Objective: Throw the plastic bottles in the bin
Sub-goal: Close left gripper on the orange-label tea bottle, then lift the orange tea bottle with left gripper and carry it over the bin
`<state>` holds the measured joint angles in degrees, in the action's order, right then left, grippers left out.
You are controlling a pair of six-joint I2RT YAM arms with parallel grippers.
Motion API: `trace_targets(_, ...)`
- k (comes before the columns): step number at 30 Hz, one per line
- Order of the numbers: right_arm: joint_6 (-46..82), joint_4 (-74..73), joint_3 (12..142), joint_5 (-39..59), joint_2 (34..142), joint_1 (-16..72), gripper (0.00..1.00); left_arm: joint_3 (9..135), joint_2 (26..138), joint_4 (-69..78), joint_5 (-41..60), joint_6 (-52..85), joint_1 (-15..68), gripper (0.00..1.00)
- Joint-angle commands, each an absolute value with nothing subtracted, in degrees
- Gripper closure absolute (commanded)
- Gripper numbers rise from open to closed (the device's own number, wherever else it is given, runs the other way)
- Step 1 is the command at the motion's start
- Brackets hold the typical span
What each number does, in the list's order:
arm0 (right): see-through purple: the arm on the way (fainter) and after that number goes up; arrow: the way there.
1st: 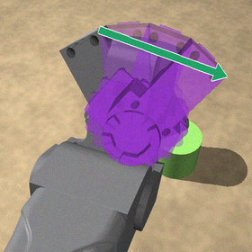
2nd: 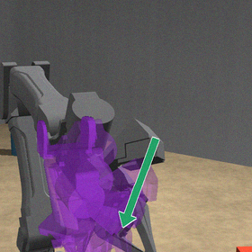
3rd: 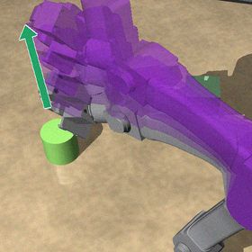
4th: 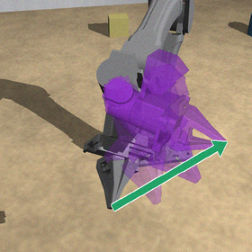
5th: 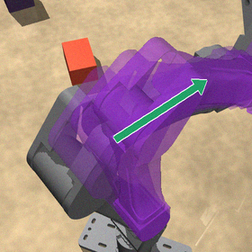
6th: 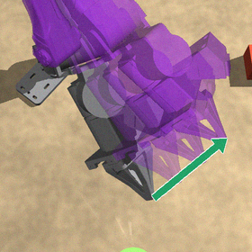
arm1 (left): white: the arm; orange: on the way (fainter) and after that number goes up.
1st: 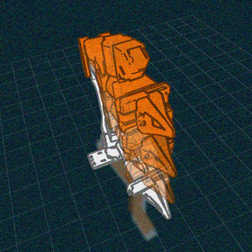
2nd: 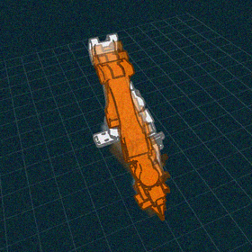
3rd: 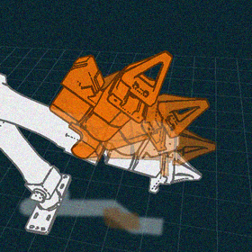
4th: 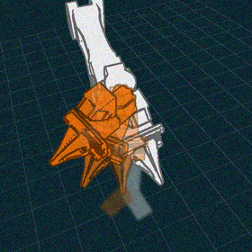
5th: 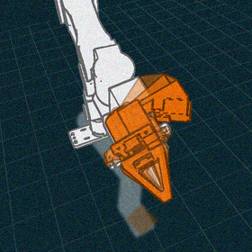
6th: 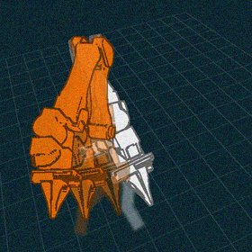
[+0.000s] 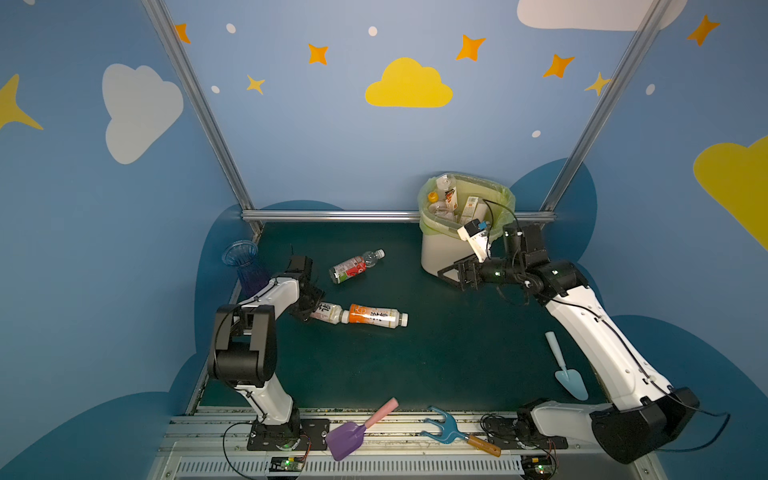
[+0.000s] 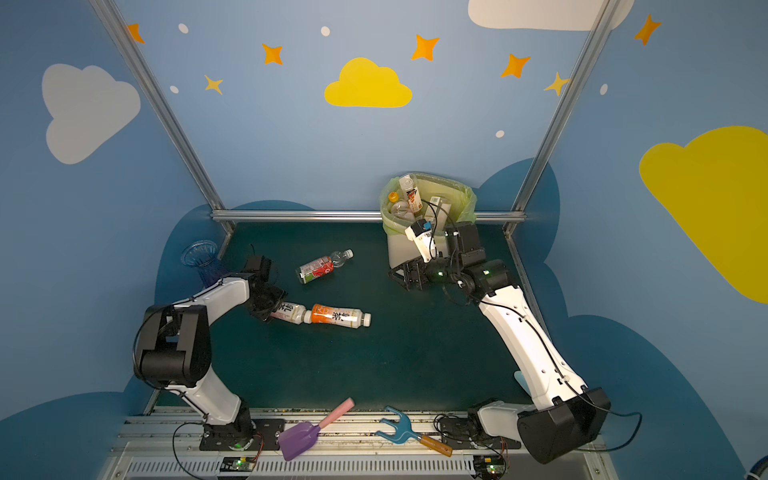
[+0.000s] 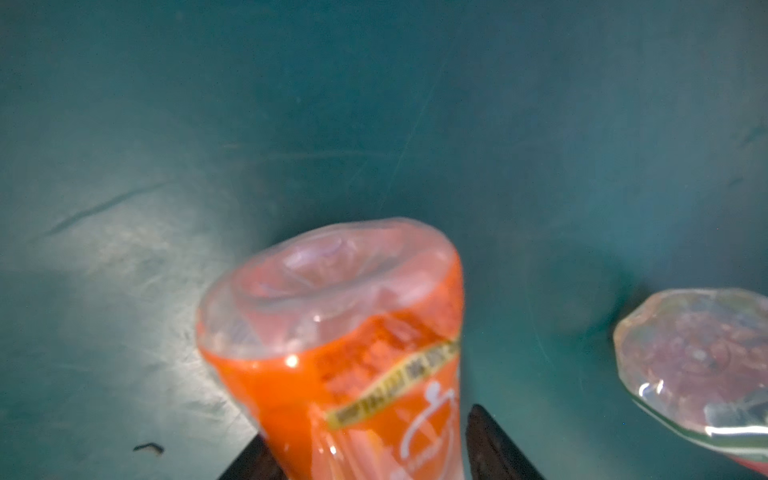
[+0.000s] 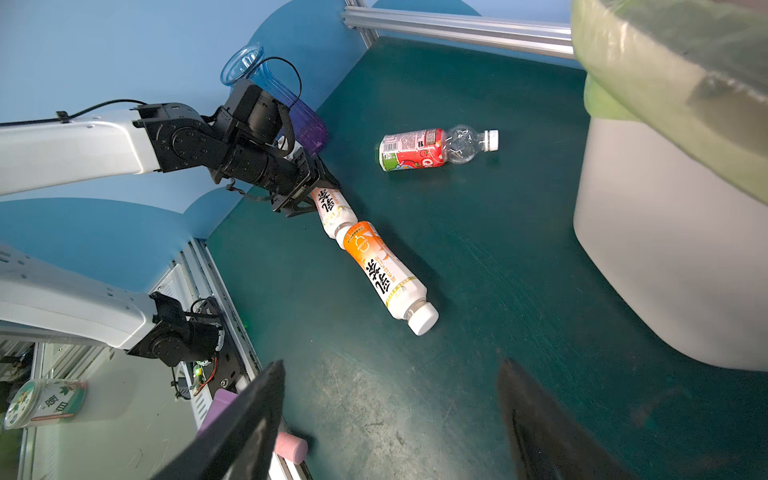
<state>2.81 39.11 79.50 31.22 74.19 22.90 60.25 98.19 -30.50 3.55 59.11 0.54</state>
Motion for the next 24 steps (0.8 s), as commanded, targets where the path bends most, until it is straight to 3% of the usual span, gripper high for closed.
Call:
trace_targets(1, 3.4, 38.6, 79.5, 31.3, 74.7, 22.3, 0.19, 62.2, 98.8, -31.6, 3.5, 57.2, 0.2, 0.49)
trace_targets(4, 3.7, 38.7, 79.7, 31.2, 74.9, 21.9, 0.19, 63.0, 98.7, -32.2, 3.7, 55.9, 0.1, 0.61)
trace_targets(14, 8.4, 37.2, 79.5, 27.4, 73.5, 19.3, 0.19, 67.8, 91.2, -36.2, 2.8, 50.1, 0.5, 0.61)
trace_targets(24, 18.0, 34.6, 77.3, 16.8, 68.0, 8.1, 0.19, 90.6, 81.6, -39.7, -1.1, 41.5, 6.6, 0.60)
